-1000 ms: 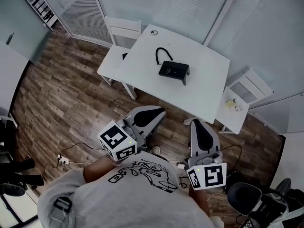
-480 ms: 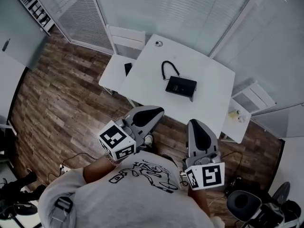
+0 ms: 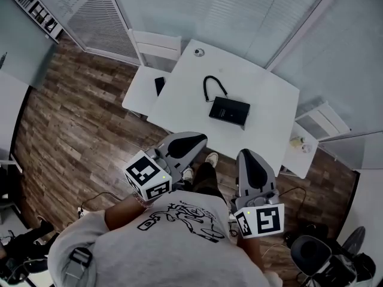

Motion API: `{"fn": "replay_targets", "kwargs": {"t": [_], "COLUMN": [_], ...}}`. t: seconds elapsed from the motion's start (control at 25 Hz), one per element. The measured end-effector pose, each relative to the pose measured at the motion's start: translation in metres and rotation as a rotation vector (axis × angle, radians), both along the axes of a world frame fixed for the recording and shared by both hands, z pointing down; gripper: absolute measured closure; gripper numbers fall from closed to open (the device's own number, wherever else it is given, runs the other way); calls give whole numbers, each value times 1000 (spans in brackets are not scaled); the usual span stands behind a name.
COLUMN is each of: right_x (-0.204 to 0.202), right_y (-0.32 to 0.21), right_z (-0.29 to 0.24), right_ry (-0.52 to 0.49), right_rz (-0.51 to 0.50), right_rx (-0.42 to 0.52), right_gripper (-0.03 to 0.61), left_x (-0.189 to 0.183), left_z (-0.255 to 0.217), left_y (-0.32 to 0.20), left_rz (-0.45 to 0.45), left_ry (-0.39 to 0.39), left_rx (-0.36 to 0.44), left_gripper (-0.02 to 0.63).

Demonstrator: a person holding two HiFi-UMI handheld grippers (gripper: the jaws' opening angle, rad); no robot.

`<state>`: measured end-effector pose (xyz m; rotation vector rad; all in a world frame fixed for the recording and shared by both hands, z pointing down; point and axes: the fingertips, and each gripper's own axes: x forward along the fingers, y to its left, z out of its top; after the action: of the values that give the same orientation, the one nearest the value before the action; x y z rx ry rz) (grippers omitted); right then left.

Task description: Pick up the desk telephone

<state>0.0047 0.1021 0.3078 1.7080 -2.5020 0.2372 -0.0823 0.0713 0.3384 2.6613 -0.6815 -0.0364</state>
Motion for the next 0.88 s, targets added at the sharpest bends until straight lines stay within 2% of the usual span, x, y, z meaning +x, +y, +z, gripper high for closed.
{"fn": "replay_targets", "kwargs": {"t": [0.28, 0.88], "right_x": [32, 145], "right_y": [-40, -107], "right_z": [-2, -6], "right_ry": [0, -11], "right_rz": [13, 44], "right_rx": [20, 49], "right_gripper": [565, 565], "left_x": [30, 143], "left_z": [-2, -8], "left_y": [-43, -113], "left_rz": [2, 39], "left_ry": [-7, -24], "left_rx": [15, 42], "left_gripper": [604, 604]}}
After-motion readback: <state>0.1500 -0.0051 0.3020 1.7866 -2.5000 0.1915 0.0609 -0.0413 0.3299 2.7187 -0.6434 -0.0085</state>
